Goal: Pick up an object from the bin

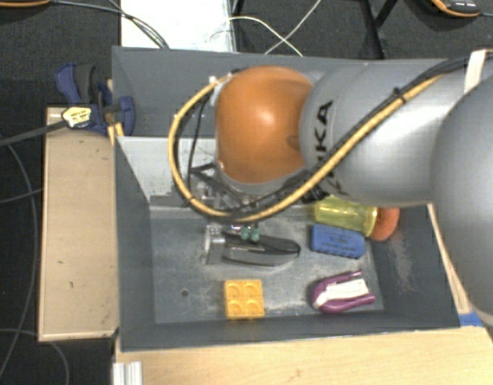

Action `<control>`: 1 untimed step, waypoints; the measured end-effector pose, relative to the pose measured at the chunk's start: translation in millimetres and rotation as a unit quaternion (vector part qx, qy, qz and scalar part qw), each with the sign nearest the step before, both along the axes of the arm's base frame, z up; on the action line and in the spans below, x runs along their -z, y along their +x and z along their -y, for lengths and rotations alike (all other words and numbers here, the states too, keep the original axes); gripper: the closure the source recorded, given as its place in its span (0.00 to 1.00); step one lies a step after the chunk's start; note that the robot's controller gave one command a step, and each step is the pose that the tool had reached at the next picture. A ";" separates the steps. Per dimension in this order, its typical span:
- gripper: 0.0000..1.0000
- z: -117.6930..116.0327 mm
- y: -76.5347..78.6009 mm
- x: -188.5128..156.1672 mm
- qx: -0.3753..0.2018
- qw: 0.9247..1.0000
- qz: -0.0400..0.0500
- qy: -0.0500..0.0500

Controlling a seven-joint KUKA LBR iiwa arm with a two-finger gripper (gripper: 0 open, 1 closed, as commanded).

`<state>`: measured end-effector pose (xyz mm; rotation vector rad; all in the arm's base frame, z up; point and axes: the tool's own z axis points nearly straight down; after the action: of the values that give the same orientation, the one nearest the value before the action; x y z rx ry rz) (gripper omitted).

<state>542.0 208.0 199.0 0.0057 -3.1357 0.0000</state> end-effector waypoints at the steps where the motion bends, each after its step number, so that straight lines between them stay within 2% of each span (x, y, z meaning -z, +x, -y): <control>1: 0.00 1.4 1.9 -5.0 0.003 1.000 0.004 0.001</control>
Offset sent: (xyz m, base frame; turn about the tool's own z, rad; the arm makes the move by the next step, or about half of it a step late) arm 0.0379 -0.0860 -0.1290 -0.2775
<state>543.9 206.6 204.0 -0.0039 -3.1439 -0.0026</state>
